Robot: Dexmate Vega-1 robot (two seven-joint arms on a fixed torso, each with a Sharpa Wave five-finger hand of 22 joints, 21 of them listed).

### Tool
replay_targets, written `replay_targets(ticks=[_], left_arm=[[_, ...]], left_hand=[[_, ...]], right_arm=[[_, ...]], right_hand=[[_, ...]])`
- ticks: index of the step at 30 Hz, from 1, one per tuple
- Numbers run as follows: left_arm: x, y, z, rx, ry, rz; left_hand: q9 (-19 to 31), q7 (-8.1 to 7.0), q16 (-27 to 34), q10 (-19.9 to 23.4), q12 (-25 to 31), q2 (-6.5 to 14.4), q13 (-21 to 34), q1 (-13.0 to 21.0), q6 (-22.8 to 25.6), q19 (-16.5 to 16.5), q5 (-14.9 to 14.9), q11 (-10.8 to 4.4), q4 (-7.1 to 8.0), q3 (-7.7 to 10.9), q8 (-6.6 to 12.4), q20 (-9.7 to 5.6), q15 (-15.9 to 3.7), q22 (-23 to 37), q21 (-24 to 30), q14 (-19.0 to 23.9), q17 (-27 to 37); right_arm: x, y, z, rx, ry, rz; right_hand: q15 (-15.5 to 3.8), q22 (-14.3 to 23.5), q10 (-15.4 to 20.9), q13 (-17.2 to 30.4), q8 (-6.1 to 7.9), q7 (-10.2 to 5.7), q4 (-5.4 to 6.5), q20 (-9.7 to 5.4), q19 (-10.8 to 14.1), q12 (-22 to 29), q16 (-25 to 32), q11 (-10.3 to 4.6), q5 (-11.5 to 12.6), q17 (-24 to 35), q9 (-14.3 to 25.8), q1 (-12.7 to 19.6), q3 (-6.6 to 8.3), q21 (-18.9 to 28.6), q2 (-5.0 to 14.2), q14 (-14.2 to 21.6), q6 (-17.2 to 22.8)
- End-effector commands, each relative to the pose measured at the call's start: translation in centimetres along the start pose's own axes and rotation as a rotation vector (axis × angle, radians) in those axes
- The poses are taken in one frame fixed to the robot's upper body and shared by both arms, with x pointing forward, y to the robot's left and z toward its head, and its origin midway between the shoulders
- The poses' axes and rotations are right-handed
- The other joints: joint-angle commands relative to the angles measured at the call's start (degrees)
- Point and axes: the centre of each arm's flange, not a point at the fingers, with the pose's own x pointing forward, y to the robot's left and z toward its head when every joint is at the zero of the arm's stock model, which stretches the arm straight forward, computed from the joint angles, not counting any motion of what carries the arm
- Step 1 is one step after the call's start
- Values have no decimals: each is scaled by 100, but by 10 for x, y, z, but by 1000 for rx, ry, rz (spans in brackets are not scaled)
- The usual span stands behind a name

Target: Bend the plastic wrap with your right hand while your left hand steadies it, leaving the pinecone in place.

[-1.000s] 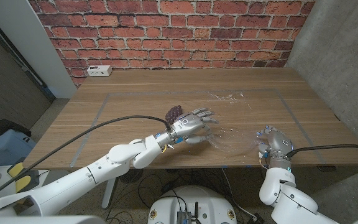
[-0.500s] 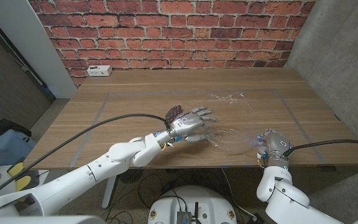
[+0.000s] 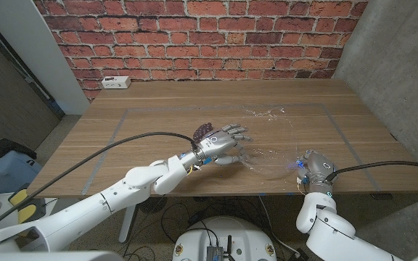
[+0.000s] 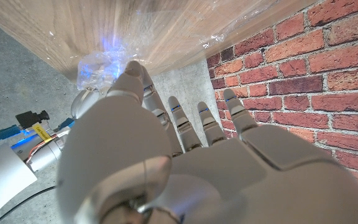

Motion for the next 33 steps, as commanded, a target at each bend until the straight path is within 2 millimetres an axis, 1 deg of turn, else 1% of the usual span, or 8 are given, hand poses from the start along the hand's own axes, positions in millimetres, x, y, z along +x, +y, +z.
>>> replay_targets(ticks=[1, 8, 9, 16, 17, 24, 30, 33], left_arm=[[-5, 6, -3, -38, 43, 26], [-8, 12, -14, -202, 87, 50], [-8, 13, -17, -240, 91, 48], [-11, 17, -27, -263, 124, 58], [-11, 18, -28, -258, 124, 58], [-8, 26, -37, -282, 136, 74], [-6, 31, -46, -329, 158, 97], [-6, 35, -47, -271, 162, 118]], left_hand=[[848, 201, -2, 59, -26, -9, 21, 43, 272, 65, 30, 15, -11, 6, 78, 2, -344, 17, -37, 73, 1], [861, 247, 0, 92, -21, -8, 22, 53, 268, 78, 33, 1, -10, 11, 82, 8, -348, 18, -41, 84, 1], [866, 255, 0, 93, -21, -7, 22, 56, 256, 77, 33, 8, -12, 12, 80, 7, -345, 18, -42, 85, 0], [908, 277, -8, 71, -39, 21, 23, 90, 180, 72, 39, 46, -13, 32, 71, 38, -312, 19, -54, 70, 2], [908, 266, -9, 62, -44, 28, 24, 88, 161, 68, 39, 56, -8, 33, 63, 48, -302, 19, -58, 65, 4], [864, 17, -11, -28, -85, 29, 29, -23, 99, 58, 7, 47, 63, -23, 7, 53, -261, 21, -78, 24, 18], [839, 39, -10, -65, -98, 39, 32, -45, 83, 49, 0, 88, 74, -36, -16, 70, -239, 23, -88, 13, 20], [821, 48, -10, -105, -112, 53, 34, -49, 31, 46, 0, 126, 76, -39, -48, 76, -218, 24, -93, 6, 21]], right_arm=[[1, 2, 2, 6, -23, -115], [0, -5, -12, 146, 12, -127], [0, -4, -16, 184, 15, -128], [-9, -6, -30, 196, 68, -197], [-11, -7, -31, 190, 72, -210], [-16, -9, -37, 234, 91, -275], [-13, -10, -34, 289, 66, -302], [-10, -10, -30, 270, 52, -307]], right_hand=[[-1036, 28, 328, 10, 72, 56, -5, -32, 150, 88, 118, 11, -33, 64, -29, -5, -91, 79, 92, 142, 199], [-1033, 35, 384, 6, 52, -31, 31, -90, 152, 76, 145, 25, -27, 81, -14, -60, -156, 85, 139, 161, 112], [-1033, 38, 365, 5, 53, -34, 54, -1, 209, 57, 117, 30, -12, 66, 22, -71, -143, 110, 199, 157, 54], [-1015, 44, 342, 29, 80, 25, 106, 35, 217, 31, 41, 47, 20, 36, 132, -98, -102, 120, 310, 136, -89], [-1011, 44, 343, 33, 93, 33, 116, 46, 215, 30, 35, 102, 23, 35, 148, -107, -100, 119, 318, 135, -88], [-1024, 44, 373, 45, 148, 44, 115, 81, 235, 34, 25, 154, 34, 39, 210, -107, -95, 129, 317, 144, -83], [-1016, 43, 359, 47, 180, 55, 124, 99, 248, 19, 23, 181, 39, 44, 248, -120, -95, 134, 318, 156, -87], [-1017, 43, 371, 46, 202, 65, 123, 114, 261, 18, 22, 208, 42, 48, 272, -123, -95, 140, 314, 163, -88]])
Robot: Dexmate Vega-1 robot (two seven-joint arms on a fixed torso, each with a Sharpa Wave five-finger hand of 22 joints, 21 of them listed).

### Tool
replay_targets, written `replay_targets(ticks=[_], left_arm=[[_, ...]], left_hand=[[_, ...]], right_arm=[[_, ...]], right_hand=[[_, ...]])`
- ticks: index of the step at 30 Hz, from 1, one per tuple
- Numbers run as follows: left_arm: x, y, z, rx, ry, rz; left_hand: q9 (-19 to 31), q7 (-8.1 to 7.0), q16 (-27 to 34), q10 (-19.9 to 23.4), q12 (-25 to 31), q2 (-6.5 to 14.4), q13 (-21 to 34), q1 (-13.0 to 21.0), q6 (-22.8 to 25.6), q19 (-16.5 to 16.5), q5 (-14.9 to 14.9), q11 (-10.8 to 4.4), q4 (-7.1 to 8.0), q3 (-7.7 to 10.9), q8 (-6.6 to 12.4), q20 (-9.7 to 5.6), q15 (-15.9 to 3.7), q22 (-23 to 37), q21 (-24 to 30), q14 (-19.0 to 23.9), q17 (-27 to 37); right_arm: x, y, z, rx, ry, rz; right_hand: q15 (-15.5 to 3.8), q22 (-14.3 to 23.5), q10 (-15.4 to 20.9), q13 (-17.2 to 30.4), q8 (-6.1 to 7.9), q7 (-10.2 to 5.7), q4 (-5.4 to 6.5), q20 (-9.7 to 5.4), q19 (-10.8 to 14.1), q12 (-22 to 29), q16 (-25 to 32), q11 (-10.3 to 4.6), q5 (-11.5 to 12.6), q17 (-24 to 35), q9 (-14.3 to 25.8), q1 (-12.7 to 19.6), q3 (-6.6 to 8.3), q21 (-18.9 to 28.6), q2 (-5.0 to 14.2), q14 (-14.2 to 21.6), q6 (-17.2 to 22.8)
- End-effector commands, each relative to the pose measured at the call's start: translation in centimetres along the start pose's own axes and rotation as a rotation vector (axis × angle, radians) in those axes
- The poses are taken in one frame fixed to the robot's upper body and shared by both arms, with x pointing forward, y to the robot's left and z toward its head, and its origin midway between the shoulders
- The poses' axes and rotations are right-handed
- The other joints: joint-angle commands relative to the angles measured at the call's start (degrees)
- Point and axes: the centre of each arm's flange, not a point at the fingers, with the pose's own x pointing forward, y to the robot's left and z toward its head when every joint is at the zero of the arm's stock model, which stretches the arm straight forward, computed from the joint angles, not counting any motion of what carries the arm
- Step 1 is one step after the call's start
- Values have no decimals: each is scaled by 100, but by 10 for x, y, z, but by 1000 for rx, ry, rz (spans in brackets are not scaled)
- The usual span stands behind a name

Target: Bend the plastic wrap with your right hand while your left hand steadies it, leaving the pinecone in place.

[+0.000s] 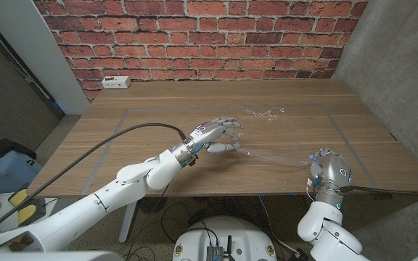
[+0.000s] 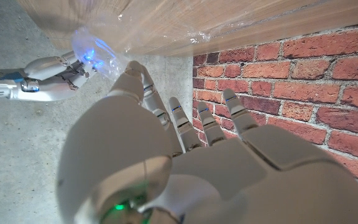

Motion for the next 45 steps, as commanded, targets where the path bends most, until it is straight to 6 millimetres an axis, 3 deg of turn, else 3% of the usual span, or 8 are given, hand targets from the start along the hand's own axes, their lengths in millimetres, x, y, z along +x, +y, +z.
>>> replay_targets(ticks=[1, 7, 16, 21, 24, 28, 34, 45], left_arm=[[5, 17, -8, 27, 21, 61], [8, 14, -3, 73, 2, -3], [15, 11, -3, 11, -24, -50], [18, 10, -3, -10, -17, -27], [19, 9, -3, -18, -9, -5], [21, 12, -1, -11, -7, 34], [23, 15, 1, 15, -14, 88], [19, 23, 5, 29, 9, 201]], left_hand=[[814, 2, -16, -64, -17, 60, 26, -49, 1, 6, 2, 38, 21, 18, -64, 55, -190, 24, -15, -22, 7], [804, -59, -37, -135, -36, 85, 30, -72, 65, -12, 1, 28, 31, 4, -45, 67, -108, 26, -30, -108, 9], [751, -44, -43, -180, -46, 31, 30, -88, 140, -26, -18, -5, 13, -27, -45, 95, -92, 25, -47, -174, 6], [758, -28, -33, -244, -61, 76, 31, -71, 39, -44, -18, 6, 12, -16, -80, 82, -96, 26, -60, -193, 9], [805, 60, -24, -228, -46, 125, 33, -24, 17, -43, -4, 24, -6, 13, -58, 81, -105, 27, -63, -191, 7], [888, 254, -21, -199, -25, 164, 35, 67, -11, -34, 30, 13, -53, 60, -11, 77, -117, 29, -64, -186, -2], [959, 256, -22, -217, -27, 159, 38, 108, -2, -8, 54, 43, -74, 76, 40, 84, -131, 30, -57, -183, -7], [1065, 272, -26, -267, -32, 147, 42, 160, -66, 26, 74, 43, -91, 92, 81, 93, -147, 34, -48, -190, -12]], right_arm=[[4, -3, 1, 38, -18, -62], [7, -10, 5, -76, 1, 36], [4, -15, 6, -136, 30, 165], [-1, -27, 5, -207, 89, 255], [-5, -30, 4, -233, 90, 283], [-9, -30, -1, -240, 109, 301], [-12, -27, -6, -233, 111, 317], [-12, -13, -6, -190, 55, 344]], right_hand=[[-1011, 18, 41, 31, 60, 32, 47, 47, 25, -15, -32, 80, 43, 11, 53, 10, 15, 47, 37, 28, 5], [-974, 17, -232, 23, 144, 31, -97, 58, 65, -151, -102, 30, 68, 18, 73, 174, 51, 64, -6, -115, 108], [-747, 11, -736, 7, -304, -173, -176, 125, -33, -308, -238, 99, 45, 8, -98, 154, -108, 24, -190, -477, -714], [-616, 6, -1112, -9, -685, -346, -401, 184, -184, -350, -421, 131, 54, -66, -276, 625, 171, -38, -40, -714, -1210], [-476, 0, -1457, -23, -965, -436, -388, 226, -346, -383, -598, 181, -46, -120, -384, 704, 297, -100, -57, -951, -1606], [-482, -6, -1593, -29, -1070, -493, -358, 237, -385, -382, -650, 117, -97, -135, -422, 665, 309, -116, -111, -1013, -1745], [-421, -18, -1695, -45, -1247, -537, -155, 323, -337, -326, -660, 188, -123, -166, -493, 134, 0, -111, -450, -990, -1915], [-316, -17, -1995, -59, -1487, -625, 37, 387, -446, -351, -713, 230, 74, -178, -537, -404, -312, -166, -654, -1132, -2291]])
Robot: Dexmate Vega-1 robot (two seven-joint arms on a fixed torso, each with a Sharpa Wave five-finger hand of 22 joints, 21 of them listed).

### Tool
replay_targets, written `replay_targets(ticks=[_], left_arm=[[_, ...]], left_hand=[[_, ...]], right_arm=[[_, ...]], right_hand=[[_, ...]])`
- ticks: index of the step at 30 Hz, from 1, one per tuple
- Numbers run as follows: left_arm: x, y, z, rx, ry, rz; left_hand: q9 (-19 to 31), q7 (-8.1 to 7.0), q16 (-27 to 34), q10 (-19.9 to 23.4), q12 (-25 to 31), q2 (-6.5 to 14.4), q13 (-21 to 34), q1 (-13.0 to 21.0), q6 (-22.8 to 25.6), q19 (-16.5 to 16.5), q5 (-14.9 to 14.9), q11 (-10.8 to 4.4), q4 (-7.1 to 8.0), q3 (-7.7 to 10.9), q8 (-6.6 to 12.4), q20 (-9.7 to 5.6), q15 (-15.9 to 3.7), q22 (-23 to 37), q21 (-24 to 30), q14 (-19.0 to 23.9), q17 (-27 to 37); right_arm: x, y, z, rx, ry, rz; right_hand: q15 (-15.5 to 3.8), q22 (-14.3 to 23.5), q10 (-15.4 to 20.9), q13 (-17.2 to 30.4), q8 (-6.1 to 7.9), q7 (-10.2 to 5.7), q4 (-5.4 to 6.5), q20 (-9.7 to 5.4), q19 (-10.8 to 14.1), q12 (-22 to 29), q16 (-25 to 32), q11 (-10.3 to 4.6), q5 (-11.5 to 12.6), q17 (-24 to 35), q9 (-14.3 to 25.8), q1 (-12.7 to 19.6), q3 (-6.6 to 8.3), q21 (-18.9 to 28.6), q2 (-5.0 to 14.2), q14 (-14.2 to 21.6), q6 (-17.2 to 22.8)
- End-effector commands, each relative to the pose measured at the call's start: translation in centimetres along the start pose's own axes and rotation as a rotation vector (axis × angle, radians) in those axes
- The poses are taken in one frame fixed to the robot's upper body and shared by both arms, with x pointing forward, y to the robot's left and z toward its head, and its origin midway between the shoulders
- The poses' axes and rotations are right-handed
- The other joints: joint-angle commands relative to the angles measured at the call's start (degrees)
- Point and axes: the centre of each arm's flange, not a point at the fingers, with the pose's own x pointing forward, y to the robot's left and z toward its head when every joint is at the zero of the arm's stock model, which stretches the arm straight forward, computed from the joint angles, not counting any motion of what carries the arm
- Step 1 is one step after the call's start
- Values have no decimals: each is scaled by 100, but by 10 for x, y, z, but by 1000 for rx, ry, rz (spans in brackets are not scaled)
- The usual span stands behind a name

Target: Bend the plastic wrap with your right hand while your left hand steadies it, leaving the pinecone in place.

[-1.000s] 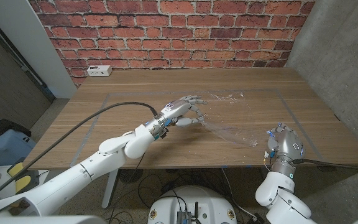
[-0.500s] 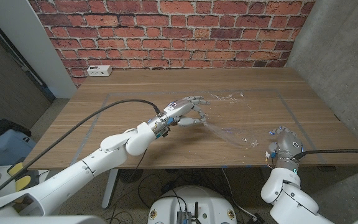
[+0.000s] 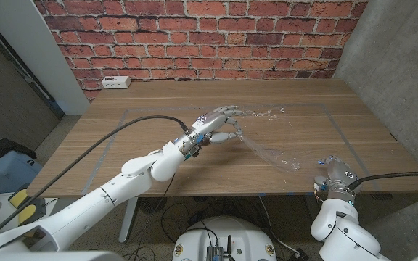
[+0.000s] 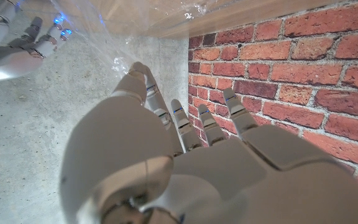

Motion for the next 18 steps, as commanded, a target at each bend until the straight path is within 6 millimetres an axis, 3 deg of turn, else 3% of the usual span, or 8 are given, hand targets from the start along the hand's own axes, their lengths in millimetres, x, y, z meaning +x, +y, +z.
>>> replay_targets(ticks=[1, 6, 8, 10, 14, 18], left_arm=[[-2, 7, 4, 13, 20, 123], [0, 9, -2, -60, 54, 126], [0, 10, -4, -80, 63, 133], [0, 11, -4, -74, 61, 140], [2, 12, -4, -71, 54, 140], [4, 12, -4, -65, 50, 138]], left_hand=[[914, 111, 22, -3, 11, -9, 24, 75, 98, 55, 57, -2, -35, 36, 68, 9, -151, 35, -2, 5, 4], [979, 115, 31, 0, 21, -8, 28, 89, 100, 97, 68, 21, -31, 42, 108, -12, -170, 39, 14, 34, 4], [998, 116, 30, -7, 21, -3, 30, 91, 99, 100, 72, 33, -27, 44, 119, -12, -166, 41, 15, 32, 5], [1010, 138, 29, -8, 22, 0, 31, 93, 100, 100, 75, 38, -26, 46, 126, -10, -162, 42, 15, 31, 5], [1042, 142, 28, -8, 27, 0, 32, 94, 79, 102, 81, 40, -23, 47, 137, -19, -159, 44, 16, 30, 6], [1072, 135, 29, -3, 32, -2, 34, 90, 76, 105, 86, 31, -18, 45, 153, -25, -159, 46, 17, 34, 7]], right_arm=[[2, 14, 2, 28, -44, 25], [10, 24, 6, 50, -78, 83], [9, 28, 9, 57, -92, 95], [8, 31, 12, 59, -109, 92], [8, 37, 19, 113, -154, 86], [8, 38, 26, 136, -184, 82]], right_hand=[[-340, -2, -75, 10, -68, -15, -11, 29, -3, 5, -19, -36, 86, -5, 7, -61, -51, -30, 6, -41, -120], [-392, 0, -50, 5, -97, -29, -109, -23, 21, 48, 6, -97, 192, -2, -6, 146, 61, -20, 191, -12, -115], [-342, 1, -205, 1, -157, -24, -104, -4, -24, 13, -24, -195, 207, -13, -18, 72, -21, -36, 112, -88, -210], [-337, 3, -312, -1, -266, -9, -41, 2, -93, 15, -44, -214, 238, -15, -32, -111, -155, -56, 11, -152, -446], [-298, 8, -577, 0, -347, -11, 83, 10, -271, 0, -89, -179, 317, -9, -40, -429, -385, -99, -117, -310, -745], [-231, 9, -678, 0, -377, -21, 59, 95, -262, 7, -87, -103, 390, -11, -42, -410, -416, -81, -116, -334, -971]])
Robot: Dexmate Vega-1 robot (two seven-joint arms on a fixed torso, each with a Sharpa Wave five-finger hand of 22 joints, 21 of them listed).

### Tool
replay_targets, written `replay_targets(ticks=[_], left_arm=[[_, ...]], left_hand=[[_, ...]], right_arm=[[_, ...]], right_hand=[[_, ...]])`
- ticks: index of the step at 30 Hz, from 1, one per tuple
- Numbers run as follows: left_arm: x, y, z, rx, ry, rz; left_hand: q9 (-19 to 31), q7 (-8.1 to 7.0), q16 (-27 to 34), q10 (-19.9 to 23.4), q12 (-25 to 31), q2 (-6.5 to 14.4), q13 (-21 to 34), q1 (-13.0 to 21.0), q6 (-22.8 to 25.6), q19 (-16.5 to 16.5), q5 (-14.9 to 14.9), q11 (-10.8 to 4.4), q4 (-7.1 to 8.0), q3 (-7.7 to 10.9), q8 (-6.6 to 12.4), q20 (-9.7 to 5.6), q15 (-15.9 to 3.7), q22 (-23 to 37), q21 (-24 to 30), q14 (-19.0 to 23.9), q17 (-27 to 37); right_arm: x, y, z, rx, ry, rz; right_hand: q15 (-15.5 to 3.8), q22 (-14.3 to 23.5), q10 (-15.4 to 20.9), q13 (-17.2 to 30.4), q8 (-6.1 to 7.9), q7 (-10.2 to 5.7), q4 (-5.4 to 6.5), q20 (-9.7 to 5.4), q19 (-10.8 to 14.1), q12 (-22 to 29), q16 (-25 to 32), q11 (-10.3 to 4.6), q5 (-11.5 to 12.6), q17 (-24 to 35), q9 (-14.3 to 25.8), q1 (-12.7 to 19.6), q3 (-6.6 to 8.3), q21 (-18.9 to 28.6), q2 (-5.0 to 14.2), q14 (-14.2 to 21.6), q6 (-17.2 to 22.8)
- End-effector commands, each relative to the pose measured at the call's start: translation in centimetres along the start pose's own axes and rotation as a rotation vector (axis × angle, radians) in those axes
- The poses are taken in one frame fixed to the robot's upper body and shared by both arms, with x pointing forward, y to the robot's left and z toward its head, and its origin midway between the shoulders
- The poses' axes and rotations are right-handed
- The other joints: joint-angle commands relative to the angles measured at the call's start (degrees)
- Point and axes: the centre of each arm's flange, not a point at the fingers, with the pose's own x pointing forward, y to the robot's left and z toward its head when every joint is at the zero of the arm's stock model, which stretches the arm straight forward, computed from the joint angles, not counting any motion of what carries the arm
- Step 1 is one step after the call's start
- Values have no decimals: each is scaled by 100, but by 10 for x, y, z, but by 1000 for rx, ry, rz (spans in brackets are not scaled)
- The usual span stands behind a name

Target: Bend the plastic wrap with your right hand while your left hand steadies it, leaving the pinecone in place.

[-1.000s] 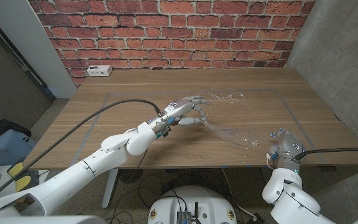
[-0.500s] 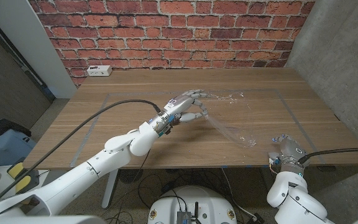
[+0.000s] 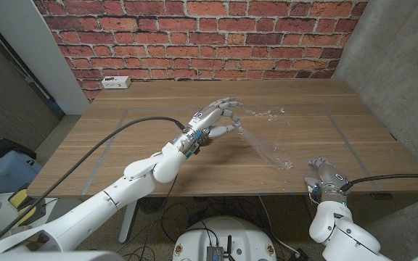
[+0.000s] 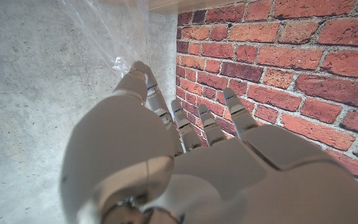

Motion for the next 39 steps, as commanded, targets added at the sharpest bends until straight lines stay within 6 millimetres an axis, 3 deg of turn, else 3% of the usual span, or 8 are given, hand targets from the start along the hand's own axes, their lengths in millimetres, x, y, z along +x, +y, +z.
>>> replay_targets(ticks=[1, 6, 16, 20, 24, 31, 37, 39], left_arm=[[4, 3, -2, -13, 5, 19], [6, 2, -2, -5, 0, 19], [12, 0, -1, 14, -12, 13], [13, 1, -1, 11, -12, 17], [13, 1, -2, 12, -3, 15], [13, 3, -5, 1, 7, -4], [12, 0, -7, 1, 12, -28], [12, -1, -7, 2, 11, -36]], left_hand=[[1079, 94, 29, -5, 31, 11, 7, 44, 115, 63, 20, 33, -2, 29, 49, -24, -158, 18, 17, 33, 7], [1111, 93, 28, 0, 36, 8, 8, 38, 117, 63, 26, 31, 4, 26, 68, -20, -150, 20, 17, 32, 8], [1175, 73, 24, -9, 39, 0, 11, 38, 136, 62, 36, 39, 3, 27, 111, -22, -143, 24, 16, 21, 8], [1196, 83, 22, -11, 40, -2, 12, 40, 133, 61, 40, 36, 2, 28, 121, -26, -143, 24, 16, 15, 8], [1206, 104, 23, -11, 43, -6, 12, 46, 139, 61, 45, 33, -2, 32, 128, -25, -138, 25, 16, 16, 8], [1203, 116, 25, -1, 50, -16, 13, 54, 155, 70, 53, 24, -9, 35, 129, -26, -142, 27, 19, 21, 6], [1199, 96, 27, 11, 57, -24, 14, 58, 176, 70, 58, 28, -11, 38, 131, -26, -140, 27, 19, 29, 5], [1194, 108, 26, 13, 59, -24, 14, 60, 179, 71, 61, 29, -11, 40, 128, -21, -135, 28, 19, 27, 6]], right_arm=[[1, 13, 18, 76, -112, 14], [-4, 8, 27, 73, -143, 27], [-16, -2, 39, 47, -183, 45], [-19, 5, 44, 63, -210, -51], [-19, 13, 50, 78, -221, -67], [-5, 29, 53, 39, -179, -27], [3, 37, 56, -2, -181, -25], [3, 40, 57, -10, -178, -83]], right_hand=[[-225, 8, -94, -1, -22, -10, -37, 54, -20, -15, -45, 9, 75, 16, 12, -13, -31, -4, 0, -54, -124], [-202, 7, -198, -1, -27, -8, -51, 50, -101, -19, -78, -35, 125, 12, 12, -8, -60, -26, -8, -156, -258], [-39, -2, -446, -3, -25, 9, -136, 184, -148, -29, -121, 203, 279, 11, 19, 91, -66, -20, -14, -306, -594], [-93, -5, -512, -3, 32, 31, -24, 123, -274, 3, -119, 163, 297, 13, 33, -192, -239, -50, -144, -347, -650], [-91, -2, -562, 0, 70, 369, 59, 155, -335, 15, -85, 255, 344, 20, 68, -398, -383, -45, -215, -321, -703], [-55, 9, -1186, 59, 41, 1289, 177, 116, -743, -36, -92, 965, 476, 81, 185, -650, -617, -85, -207, -607, -1539], [-16, 12, -1130, 88, 214, 1356, 162, 151, -774, 51, -42, 1059, 519, 112, 234, -614, -649, -39, -158, -601, -1348], [-80, 12, -921, 104, 411, 1290, 101, 127, -676, 137, 33, 1050, 559, 129, 279, -505, -653, 14, -145, -463, -1002]])
